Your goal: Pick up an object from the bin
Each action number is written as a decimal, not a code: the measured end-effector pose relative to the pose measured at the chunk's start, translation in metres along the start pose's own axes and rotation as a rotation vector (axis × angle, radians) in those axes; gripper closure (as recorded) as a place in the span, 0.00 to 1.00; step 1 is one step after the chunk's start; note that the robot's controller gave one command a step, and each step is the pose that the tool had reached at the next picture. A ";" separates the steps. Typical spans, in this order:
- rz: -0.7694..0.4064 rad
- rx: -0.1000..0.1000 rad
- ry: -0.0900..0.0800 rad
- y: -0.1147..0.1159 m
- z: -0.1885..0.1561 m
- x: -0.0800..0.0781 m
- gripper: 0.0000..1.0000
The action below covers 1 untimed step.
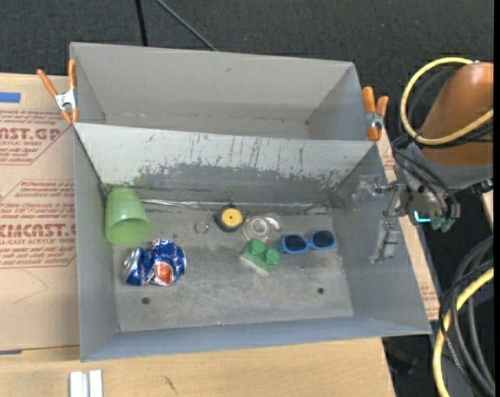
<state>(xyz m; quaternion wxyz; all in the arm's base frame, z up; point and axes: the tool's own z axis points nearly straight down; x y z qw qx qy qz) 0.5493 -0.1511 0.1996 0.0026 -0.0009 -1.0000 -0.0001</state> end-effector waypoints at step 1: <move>-0.209 -0.003 -0.003 0.094 0.086 -0.023 0.00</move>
Offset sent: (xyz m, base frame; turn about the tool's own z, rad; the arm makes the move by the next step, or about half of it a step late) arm 0.0236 0.0889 -0.0827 -0.2043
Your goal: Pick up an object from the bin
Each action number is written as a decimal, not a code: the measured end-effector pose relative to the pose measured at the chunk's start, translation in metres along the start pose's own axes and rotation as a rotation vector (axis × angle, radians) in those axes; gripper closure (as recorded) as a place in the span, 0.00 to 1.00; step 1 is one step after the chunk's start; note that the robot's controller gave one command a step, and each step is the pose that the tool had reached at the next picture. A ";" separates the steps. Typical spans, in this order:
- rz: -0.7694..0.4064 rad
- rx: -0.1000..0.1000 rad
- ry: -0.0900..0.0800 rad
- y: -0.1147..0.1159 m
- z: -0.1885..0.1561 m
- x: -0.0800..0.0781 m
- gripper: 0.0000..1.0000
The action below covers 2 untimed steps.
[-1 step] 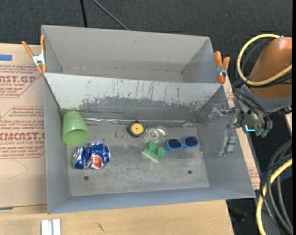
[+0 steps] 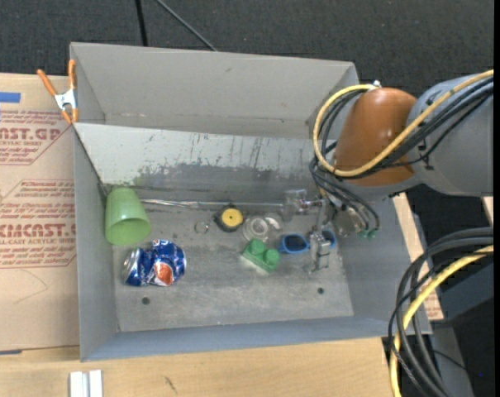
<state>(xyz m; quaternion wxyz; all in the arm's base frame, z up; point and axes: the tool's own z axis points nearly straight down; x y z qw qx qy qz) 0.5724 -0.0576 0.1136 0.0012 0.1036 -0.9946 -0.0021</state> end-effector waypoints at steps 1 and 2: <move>0.050 0.003 -0.003 0.004 0.045 0.002 0.00; 0.049 0.005 -0.005 0.003 0.042 0.002 1.00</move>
Offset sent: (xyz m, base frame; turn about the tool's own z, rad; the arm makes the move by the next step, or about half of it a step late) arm -0.0033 0.0020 -0.0422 0.0495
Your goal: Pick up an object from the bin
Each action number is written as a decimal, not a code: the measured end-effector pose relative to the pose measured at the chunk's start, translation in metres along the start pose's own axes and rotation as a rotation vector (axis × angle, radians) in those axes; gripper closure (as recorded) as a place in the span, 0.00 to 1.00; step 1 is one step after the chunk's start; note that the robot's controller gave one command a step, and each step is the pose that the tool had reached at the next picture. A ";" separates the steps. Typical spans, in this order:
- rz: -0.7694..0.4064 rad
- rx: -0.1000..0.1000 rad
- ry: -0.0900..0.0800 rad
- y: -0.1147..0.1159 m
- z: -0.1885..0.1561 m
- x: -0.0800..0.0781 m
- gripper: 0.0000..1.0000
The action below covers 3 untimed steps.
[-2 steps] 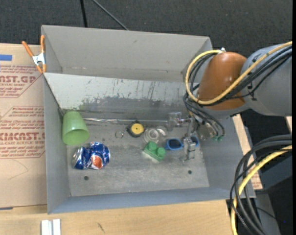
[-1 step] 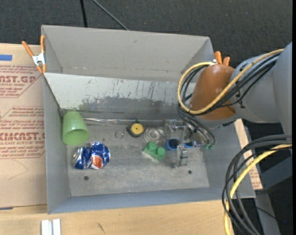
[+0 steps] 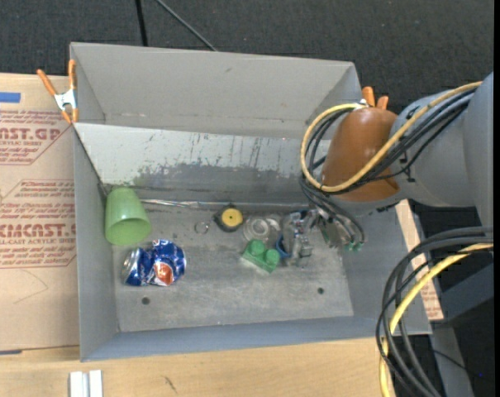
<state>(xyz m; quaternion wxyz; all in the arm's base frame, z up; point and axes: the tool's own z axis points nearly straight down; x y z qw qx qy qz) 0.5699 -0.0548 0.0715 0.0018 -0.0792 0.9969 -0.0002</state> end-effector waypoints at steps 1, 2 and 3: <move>0.000 0.000 0.001 0.000 0.000 0.000 0.00; 0.000 0.000 0.001 0.000 0.000 0.000 1.00; -0.014 0.001 -0.008 0.039 -0.113 -0.006 1.00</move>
Offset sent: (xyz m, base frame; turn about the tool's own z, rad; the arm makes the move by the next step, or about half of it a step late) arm 0.0000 0.0000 0.0000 0.0000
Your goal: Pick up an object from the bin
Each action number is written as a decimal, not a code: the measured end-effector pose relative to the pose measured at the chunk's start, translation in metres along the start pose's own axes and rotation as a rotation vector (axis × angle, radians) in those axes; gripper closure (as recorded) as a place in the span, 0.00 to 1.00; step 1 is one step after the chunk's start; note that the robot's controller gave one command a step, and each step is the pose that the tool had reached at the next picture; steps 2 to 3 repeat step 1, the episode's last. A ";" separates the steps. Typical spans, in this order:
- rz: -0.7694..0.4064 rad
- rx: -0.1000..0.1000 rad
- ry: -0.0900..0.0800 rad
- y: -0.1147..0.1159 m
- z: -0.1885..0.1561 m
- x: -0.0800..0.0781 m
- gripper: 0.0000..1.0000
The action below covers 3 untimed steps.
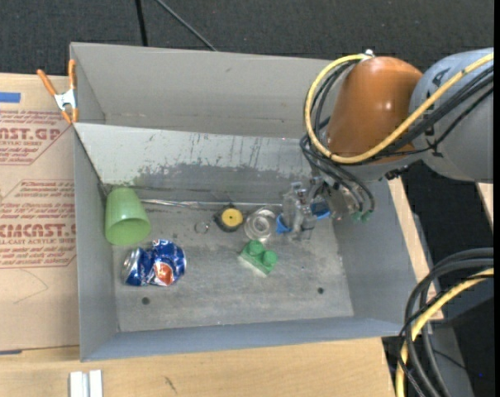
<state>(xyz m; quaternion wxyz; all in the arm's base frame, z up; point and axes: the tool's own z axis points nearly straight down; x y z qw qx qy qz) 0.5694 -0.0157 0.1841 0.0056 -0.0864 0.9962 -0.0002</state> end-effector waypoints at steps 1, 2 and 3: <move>0.019 -0.002 0.007 0.012 -0.020 0.019 1.00; 0.019 -0.002 0.007 0.012 -0.020 0.019 1.00; 0.019 -0.002 0.007 0.012 -0.020 0.019 1.00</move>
Offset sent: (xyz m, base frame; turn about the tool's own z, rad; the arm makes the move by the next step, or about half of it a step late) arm -0.0212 0.0073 0.0188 0.0198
